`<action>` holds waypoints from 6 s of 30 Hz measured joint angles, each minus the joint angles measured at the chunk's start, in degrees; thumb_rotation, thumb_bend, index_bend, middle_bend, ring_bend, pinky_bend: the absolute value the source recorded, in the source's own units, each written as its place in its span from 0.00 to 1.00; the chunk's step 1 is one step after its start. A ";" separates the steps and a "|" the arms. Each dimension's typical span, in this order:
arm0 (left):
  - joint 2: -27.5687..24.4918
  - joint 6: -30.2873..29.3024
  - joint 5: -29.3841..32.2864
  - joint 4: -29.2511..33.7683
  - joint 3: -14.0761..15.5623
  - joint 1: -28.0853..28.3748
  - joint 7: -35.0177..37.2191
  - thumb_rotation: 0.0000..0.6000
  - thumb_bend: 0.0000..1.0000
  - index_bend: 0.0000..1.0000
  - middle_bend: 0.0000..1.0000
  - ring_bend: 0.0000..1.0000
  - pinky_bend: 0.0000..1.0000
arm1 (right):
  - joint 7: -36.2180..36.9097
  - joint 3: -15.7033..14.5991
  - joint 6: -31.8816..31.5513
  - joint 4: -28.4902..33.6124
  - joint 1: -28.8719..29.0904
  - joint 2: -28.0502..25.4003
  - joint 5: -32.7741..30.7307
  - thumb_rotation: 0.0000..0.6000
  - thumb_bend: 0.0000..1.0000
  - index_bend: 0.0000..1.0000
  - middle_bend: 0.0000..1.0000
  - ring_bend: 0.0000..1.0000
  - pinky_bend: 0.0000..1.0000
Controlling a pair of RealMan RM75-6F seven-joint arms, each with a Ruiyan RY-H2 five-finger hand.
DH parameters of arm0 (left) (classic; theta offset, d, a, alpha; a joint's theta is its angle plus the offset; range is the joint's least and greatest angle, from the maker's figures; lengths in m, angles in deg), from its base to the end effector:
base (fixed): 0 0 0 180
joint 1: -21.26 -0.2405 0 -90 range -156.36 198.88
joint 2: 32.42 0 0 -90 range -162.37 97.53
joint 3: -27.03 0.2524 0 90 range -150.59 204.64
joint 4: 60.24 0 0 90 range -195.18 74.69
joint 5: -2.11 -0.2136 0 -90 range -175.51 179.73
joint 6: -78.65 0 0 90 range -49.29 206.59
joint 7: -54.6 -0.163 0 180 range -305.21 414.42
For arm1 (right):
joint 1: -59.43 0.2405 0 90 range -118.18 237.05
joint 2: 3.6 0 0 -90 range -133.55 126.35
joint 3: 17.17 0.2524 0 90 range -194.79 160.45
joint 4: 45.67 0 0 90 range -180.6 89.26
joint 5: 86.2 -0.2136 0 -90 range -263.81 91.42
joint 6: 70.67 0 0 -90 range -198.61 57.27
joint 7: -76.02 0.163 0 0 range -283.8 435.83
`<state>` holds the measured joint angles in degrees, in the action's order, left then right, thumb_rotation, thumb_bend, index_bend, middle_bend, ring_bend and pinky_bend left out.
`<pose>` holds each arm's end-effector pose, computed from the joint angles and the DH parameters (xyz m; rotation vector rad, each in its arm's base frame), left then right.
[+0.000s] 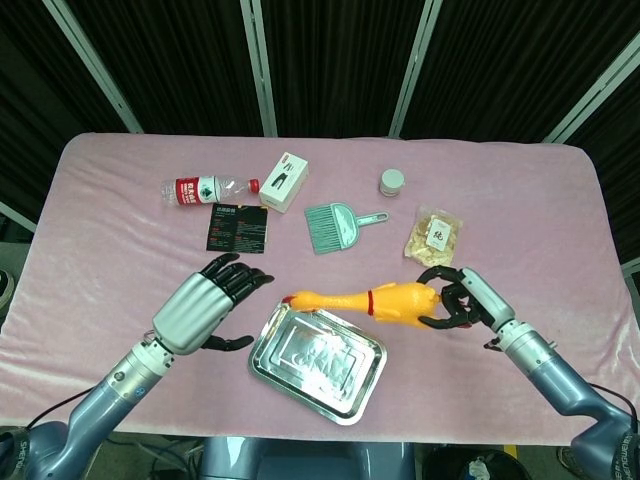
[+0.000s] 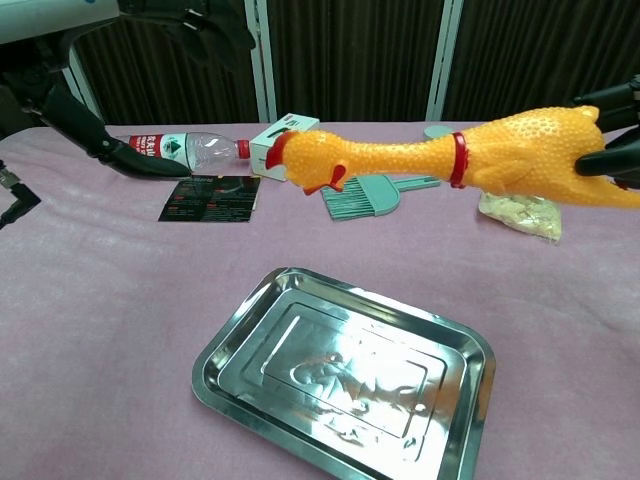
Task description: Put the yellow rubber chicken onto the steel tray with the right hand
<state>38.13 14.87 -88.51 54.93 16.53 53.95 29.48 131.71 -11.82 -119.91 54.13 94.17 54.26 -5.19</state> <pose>-0.0633 0.2673 0.0697 -1.9989 -0.5550 -1.2739 -0.1985 -0.3216 0.0969 1.4296 -1.9582 1.2933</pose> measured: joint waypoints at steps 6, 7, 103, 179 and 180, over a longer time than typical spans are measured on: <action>4.47 -1.14 -1.20 -1.56 -0.89 1.56 -10.87 1.00 0.10 0.18 0.20 0.19 0.15 | -0.08 2.26 6.13 4.81 2.27 -2.37 -6.76 1.00 0.56 1.00 0.78 0.78 0.87; 5.21 -1.32 -1.34 -1.91 -1.13 1.85 -12.46 1.00 0.10 0.18 0.20 0.18 0.15 | -0.01 2.67 6.88 5.51 2.59 -2.69 -7.54 1.00 0.56 1.00 0.78 0.78 0.87; 33.30 -12.22 -5.12 -26.29 -3.02 13.74 -18.57 1.00 0.31 0.23 0.21 0.11 0.15 | 0.31 17.10 16.49 15.12 0.71 -4.25 -18.14 1.00 0.57 1.00 0.79 0.78 0.87; 35.58 -15.46 -9.22 -27.51 -3.68 13.12 -17.10 1.00 0.39 0.70 0.34 0.13 0.19 | 12.02 18.28 15.09 16.79 -2.85 -6.30 -6.47 1.00 0.60 1.00 0.80 0.79 0.88; 35.74 -15.72 -9.42 -27.71 -3.73 13.17 -16.76 1.00 0.41 0.72 0.35 0.13 0.19 | 12.07 18.22 15.02 16.80 -2.85 -6.30 -6.38 1.00 0.60 1.00 0.80 0.79 0.88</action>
<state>73.86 -0.84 -97.93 27.22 12.80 67.12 12.71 143.77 6.40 -104.89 70.93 91.33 47.96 -11.57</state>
